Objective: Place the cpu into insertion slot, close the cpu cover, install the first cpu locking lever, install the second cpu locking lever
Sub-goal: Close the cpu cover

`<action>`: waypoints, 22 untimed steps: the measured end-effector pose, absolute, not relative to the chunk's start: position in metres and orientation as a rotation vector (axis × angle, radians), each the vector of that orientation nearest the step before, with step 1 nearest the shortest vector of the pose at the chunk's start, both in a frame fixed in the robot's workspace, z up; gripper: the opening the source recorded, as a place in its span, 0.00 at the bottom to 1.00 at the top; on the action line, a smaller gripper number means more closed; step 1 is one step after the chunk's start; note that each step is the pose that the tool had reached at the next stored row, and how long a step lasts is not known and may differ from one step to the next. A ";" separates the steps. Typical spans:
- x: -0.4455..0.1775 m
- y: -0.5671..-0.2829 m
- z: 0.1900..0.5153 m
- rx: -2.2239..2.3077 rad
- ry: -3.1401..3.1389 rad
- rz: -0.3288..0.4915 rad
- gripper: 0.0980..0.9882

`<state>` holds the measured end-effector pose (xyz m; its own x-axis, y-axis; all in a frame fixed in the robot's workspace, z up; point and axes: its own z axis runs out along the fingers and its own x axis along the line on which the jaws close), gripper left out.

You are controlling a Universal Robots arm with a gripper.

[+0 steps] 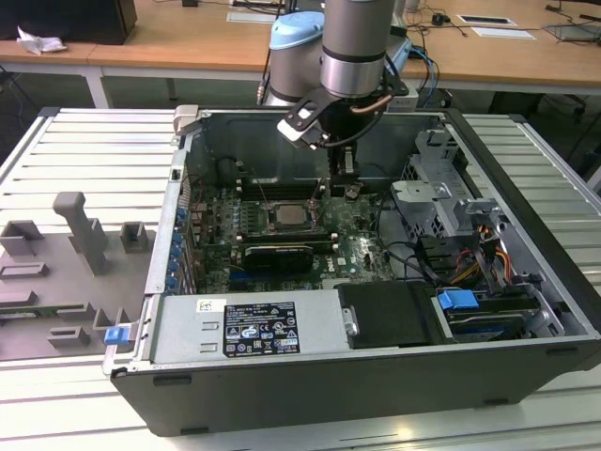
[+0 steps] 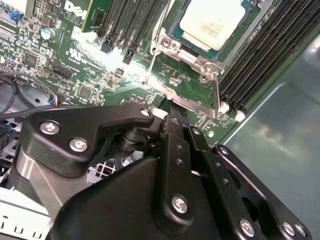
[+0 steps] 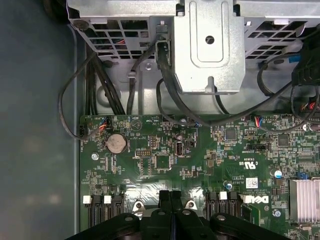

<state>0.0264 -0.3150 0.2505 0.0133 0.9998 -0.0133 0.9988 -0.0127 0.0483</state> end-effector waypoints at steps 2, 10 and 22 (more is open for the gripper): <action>0.025 -0.315 0.251 2.205 2.176 0.038 0.01; 0.024 -0.315 0.250 2.205 2.176 0.038 0.01; 0.005 -0.315 0.249 2.204 2.176 0.038 0.01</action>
